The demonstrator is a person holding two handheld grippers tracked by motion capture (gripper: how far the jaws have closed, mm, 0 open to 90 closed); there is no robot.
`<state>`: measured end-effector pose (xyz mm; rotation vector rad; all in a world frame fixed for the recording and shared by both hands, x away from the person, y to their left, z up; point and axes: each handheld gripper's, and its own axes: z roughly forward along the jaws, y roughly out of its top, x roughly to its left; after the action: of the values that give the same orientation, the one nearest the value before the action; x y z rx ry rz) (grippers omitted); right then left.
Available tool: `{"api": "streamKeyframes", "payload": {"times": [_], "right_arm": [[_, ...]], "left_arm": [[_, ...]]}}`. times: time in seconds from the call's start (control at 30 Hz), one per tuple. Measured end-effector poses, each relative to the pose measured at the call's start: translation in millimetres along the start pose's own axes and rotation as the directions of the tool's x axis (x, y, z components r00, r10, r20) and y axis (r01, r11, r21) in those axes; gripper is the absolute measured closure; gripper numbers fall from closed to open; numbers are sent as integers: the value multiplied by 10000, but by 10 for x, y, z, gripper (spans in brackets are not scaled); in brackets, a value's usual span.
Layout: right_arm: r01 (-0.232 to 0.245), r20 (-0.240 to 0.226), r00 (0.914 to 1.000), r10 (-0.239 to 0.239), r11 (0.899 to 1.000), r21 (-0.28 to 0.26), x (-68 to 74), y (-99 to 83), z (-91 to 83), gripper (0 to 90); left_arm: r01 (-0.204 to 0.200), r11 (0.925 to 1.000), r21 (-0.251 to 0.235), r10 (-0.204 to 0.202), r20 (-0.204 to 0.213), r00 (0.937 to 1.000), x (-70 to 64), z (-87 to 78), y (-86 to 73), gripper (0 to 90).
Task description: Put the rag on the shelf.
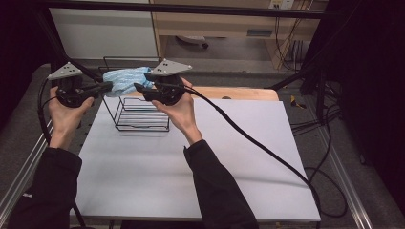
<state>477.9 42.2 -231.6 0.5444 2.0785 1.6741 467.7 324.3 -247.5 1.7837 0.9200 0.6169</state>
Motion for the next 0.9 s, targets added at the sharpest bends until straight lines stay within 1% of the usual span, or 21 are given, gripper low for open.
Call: {"api": "streamKeyframes", "payload": {"times": [0.07,0.13,0.2,0.23,0.3,0.4,0.5,0.7,0.9], "right_arm": [[-122,-40,9999,122,9999,-30,-8,27,-6,594],[-309,-119,9994,311,9995,111,-10,40,9,713],[-629,-299,9975,643,9970,457,-15,13,52,821],[-704,-318,9969,723,9957,595,-17,-6,70,852],[-816,-303,9959,852,9912,1043,-25,-70,121,893],[-941,-188,9950,978,9852,1433,-45,-169,174,900],[-984,11,9950,996,9815,1641,-72,-243,208,900],[-978,428,9949,917,9801,1726,-118,-343,257,900],[-1075,808,9922,955,9812,1604,-169,-431,305,900]], "left_arm": [[-52,10000,59,52,-63,10000,-4,21,-8,900],[-103,9999,72,104,-105,9999,-9,38,-17,900],[-125,9999,74,126,-131,9998,-12,48,-27,900],[-130,9999,54,131,-131,9998,-11,50,-32,900],[-159,9999,52,160,-139,9998,-5,45,-41,900],[-115,9999,16,115,-137,9998,10,43,-63,900],[-67,10000,0,67,-148,9999,22,55,-88,900],[-21,10000,-40,20,-220,9998,27,94,-111,900],[75,10000,-35,-76,-459,9989,29,171,-111,900]]}}
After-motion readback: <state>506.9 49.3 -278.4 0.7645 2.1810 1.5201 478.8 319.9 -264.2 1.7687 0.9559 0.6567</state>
